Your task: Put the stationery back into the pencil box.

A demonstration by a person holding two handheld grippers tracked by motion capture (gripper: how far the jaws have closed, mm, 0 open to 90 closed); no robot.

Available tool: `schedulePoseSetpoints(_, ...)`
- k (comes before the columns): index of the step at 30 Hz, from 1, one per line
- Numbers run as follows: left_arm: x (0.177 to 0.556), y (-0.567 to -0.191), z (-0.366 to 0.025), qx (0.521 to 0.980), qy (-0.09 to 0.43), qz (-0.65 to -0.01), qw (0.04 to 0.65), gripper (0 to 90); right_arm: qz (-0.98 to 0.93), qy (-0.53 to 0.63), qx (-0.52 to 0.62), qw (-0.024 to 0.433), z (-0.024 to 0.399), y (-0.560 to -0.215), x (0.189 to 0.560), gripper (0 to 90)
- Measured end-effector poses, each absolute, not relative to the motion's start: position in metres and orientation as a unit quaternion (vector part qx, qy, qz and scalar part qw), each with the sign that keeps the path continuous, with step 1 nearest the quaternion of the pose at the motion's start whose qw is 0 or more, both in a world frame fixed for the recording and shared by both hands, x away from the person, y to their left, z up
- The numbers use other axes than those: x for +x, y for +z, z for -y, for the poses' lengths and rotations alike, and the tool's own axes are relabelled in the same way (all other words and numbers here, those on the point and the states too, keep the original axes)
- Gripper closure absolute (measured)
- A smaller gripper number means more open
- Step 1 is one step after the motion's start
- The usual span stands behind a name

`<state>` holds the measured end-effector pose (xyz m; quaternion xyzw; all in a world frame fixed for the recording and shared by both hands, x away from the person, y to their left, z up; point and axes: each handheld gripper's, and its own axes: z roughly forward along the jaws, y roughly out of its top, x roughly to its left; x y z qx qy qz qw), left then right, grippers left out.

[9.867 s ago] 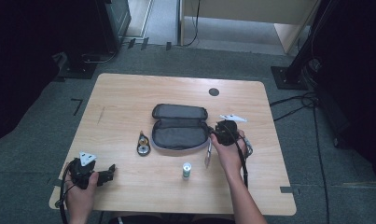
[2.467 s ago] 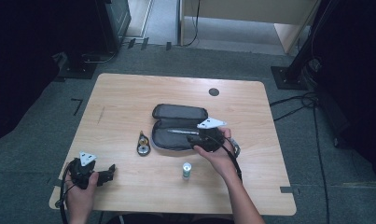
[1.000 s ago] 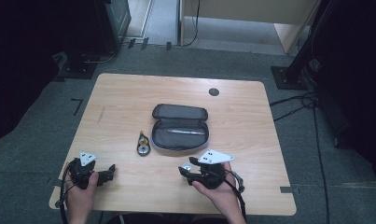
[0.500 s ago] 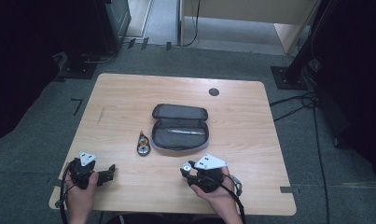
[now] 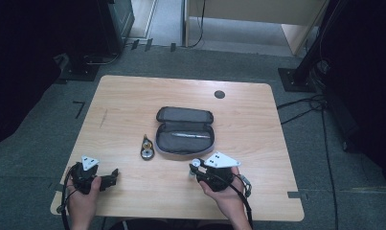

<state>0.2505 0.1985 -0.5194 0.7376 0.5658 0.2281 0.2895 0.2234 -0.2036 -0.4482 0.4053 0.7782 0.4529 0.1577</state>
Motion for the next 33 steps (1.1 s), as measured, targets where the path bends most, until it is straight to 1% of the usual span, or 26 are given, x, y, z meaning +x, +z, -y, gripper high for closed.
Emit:
schedulePoseSetpoints(20, 0.25, -0.519, -0.198, 0.737, 0.228, -0.566, 0.29, 0.0, -0.77, 0.467, 0.4, 0.17, 0.195, -0.423, 0.247, 66.4)
schedulePoseSetpoints(33, 0.25, -0.519, -0.198, 0.737, 0.228, -0.566, 0.29, 0.0, -0.764, 0.474, 0.401, 0.177, 0.185, -0.414, 0.268, 66.4)
